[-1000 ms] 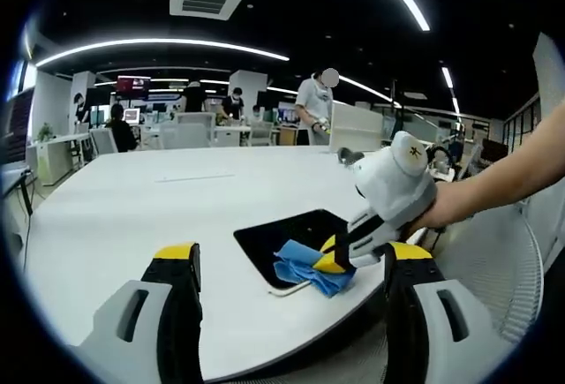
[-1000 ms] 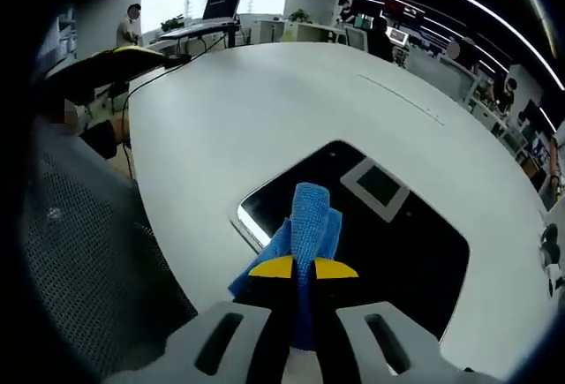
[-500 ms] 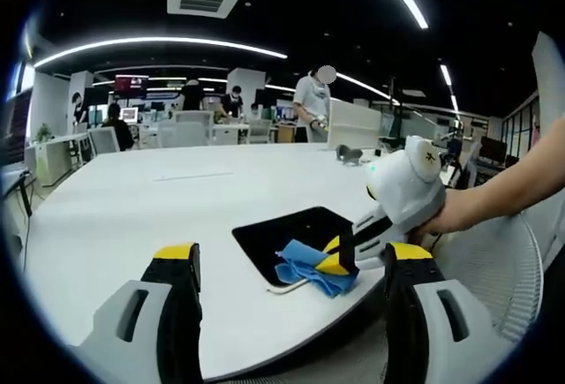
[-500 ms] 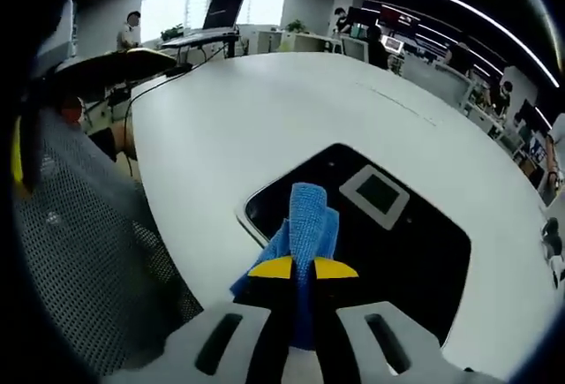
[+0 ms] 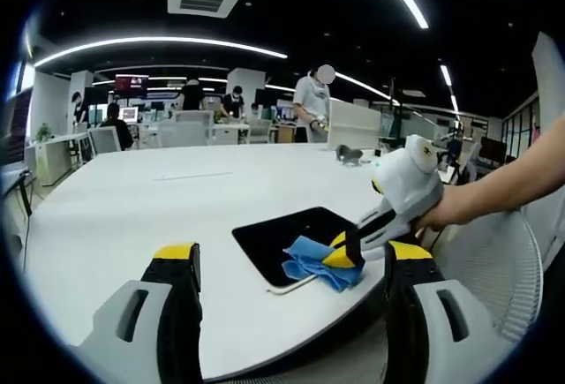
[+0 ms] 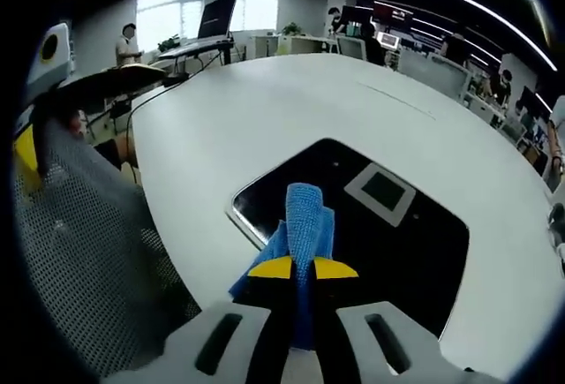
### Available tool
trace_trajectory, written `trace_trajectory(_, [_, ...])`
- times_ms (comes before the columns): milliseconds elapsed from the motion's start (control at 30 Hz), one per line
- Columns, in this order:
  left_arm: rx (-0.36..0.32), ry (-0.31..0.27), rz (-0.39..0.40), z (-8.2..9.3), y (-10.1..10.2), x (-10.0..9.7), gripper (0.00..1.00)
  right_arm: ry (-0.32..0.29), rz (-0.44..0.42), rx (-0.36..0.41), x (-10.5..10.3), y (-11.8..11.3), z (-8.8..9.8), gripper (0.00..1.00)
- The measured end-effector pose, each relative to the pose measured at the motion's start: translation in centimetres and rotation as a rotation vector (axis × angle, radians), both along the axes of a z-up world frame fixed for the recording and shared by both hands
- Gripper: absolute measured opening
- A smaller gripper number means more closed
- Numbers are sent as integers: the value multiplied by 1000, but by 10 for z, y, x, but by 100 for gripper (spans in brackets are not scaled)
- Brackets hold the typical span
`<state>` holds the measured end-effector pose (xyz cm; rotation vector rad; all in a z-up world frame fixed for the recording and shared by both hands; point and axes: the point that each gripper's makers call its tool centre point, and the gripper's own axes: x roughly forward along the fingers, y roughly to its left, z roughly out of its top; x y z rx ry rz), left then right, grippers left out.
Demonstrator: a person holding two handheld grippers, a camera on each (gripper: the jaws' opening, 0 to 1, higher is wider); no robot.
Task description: Wipe the mirror surface with the cleaning cloth until all visible marks leave the cleaned area.
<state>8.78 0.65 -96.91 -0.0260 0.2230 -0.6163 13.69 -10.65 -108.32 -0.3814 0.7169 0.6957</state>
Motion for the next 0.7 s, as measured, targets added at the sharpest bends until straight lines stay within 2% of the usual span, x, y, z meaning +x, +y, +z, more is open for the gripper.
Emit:
trace_trajectory(300, [-3, -3, 0, 1, 0, -1, 83, 9, -13, -10, 0, -15, 0, 1])
trace_trajectory(500, [0, -2, 0, 0, 0, -1, 83, 12, -17, -13, -1, -18, 0, 1])
trace_trajectory(700, [4, 2, -2, -1, 0, 0, 84, 46, -32, 13, 1, -18, 0, 1])
